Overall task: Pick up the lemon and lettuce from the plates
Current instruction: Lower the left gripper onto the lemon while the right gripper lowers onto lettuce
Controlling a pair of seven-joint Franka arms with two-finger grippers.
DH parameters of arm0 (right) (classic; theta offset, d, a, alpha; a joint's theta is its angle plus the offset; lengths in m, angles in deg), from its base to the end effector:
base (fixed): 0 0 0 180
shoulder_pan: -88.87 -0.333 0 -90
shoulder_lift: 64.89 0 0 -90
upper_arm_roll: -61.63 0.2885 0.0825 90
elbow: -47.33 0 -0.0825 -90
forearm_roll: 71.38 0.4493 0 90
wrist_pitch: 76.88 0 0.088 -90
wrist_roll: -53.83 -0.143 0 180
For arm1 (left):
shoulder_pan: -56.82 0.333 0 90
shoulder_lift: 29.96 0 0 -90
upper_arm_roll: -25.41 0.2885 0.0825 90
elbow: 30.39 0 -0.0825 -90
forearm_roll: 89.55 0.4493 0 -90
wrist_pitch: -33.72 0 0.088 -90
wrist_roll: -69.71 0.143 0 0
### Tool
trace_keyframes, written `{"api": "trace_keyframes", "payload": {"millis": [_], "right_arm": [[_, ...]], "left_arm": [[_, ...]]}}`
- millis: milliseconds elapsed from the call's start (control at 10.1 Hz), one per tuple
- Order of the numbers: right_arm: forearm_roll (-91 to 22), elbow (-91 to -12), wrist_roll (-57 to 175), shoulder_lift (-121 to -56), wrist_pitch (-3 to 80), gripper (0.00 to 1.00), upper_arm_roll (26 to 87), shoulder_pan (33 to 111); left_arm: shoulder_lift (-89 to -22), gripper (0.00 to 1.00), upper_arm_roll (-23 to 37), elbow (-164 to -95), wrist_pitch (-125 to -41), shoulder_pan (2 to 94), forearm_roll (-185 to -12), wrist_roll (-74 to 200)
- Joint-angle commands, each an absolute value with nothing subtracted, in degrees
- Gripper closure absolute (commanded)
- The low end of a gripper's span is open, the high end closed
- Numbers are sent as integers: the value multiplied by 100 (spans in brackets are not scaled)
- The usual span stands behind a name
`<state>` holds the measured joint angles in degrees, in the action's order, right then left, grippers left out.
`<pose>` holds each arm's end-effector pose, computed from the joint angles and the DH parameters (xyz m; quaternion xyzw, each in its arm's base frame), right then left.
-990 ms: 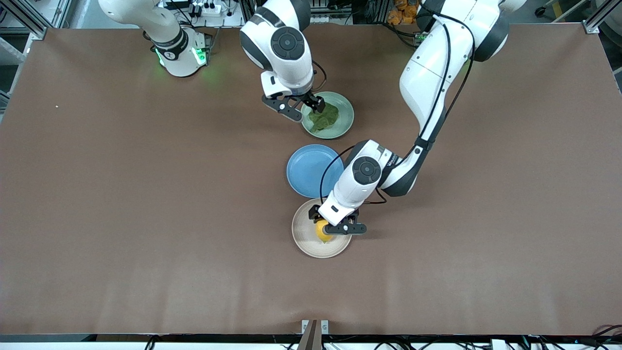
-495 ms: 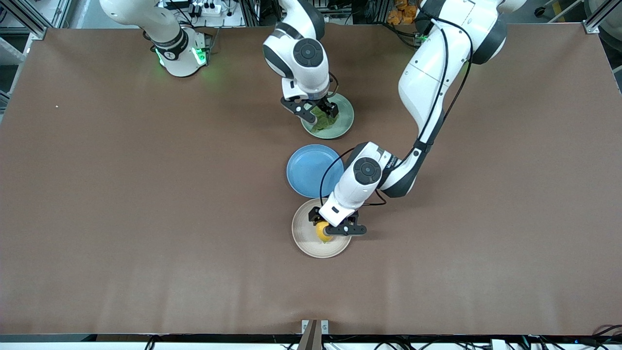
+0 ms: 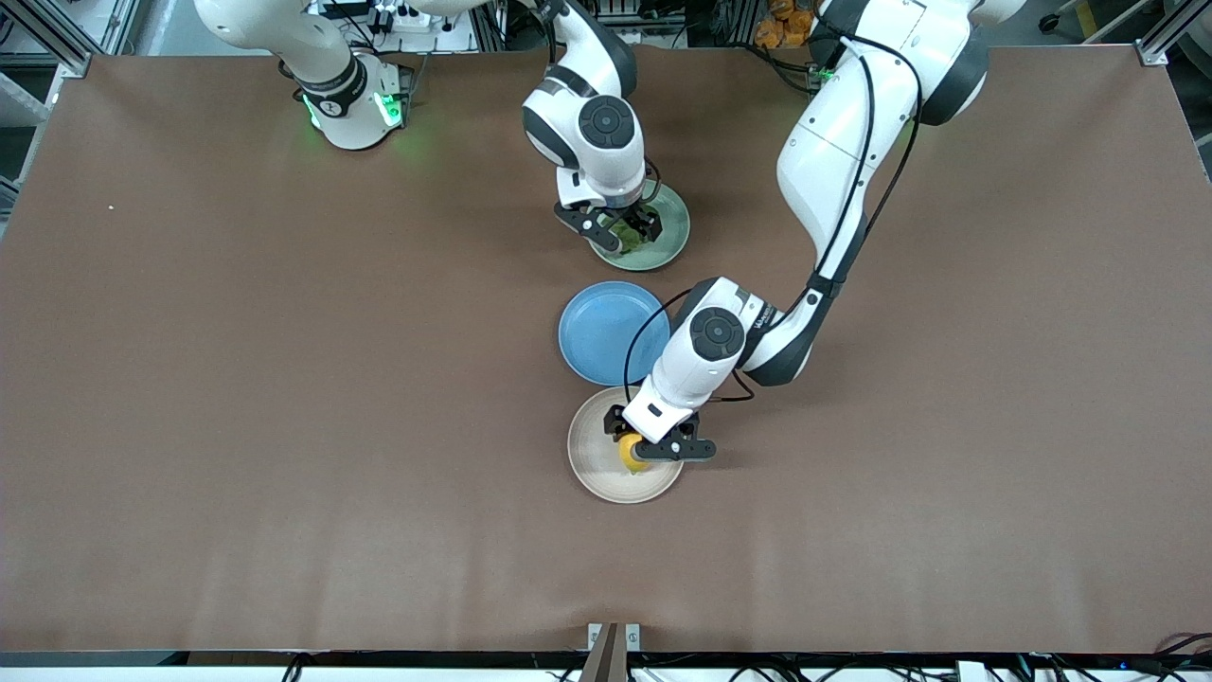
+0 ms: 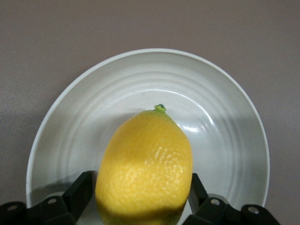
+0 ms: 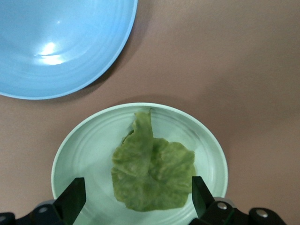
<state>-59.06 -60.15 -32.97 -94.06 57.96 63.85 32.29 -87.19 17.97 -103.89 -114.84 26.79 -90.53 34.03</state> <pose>0.3370 0.5737 0.1299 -0.9445 0.3170 0.0853 0.0096 0.6558 -0.4764 0.0846 0.9855 0.0289 0.0943 0.1381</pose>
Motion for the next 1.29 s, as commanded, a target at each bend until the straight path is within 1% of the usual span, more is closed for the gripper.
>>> {"api": "trace_keyframes", "payload": {"millis": [0, 99, 198, 396, 594, 891, 990, 1089, 1188], "right_arm": [[-5864, -5806, -3397, -9705, 5909, 0, 6339, 3113], [-5872, -5709, -3397, -9828, 5909, 0, 6339, 3095], [-5881, -5682, -3397, -9933, 5996, 0, 6330, 3017], [-5881, -5691, -3493, -10074, 6242, 0, 6322, 2954], [-5881, -5699, -3520, -10154, 6348, 0, 6313, 2876], [-5881, -5699, -3520, -10189, 6357, 0, 6304, 2840], [-5890, -5699, -3520, -10189, 6357, 35, 6304, 2831], [-5890, -5699, -3520, -10189, 6409, 67, 6304, 2831], [-5890, -5717, -3520, -10189, 6610, 84, 6304, 2831]], "left_arm": [[-8779, 51, 1855, -10272, -11535, 2633, -9175, 3332], [-8771, 59, 1855, -10281, -11535, 2641, -9175, 3332], [-8762, 65, 1855, -10281, -11526, 2641, -9175, 3332], [-8744, 69, 1855, -10290, -11491, 2650, -9175, 3332], [-8709, 78, 1838, -10290, -11351, 2668, -9184, 3332], [-8543, 79, 1785, -10272, -10807, 2764, -9219, 3341], [-8464, 79, 1768, -10272, -10518, 2817, -9219, 3367], [-8358, 79, 1759, -10272, -10289, 2852, -9219, 3376], [-8288, 79, 1759, -10272, -10087, 2887, -9219, 3402]]}}
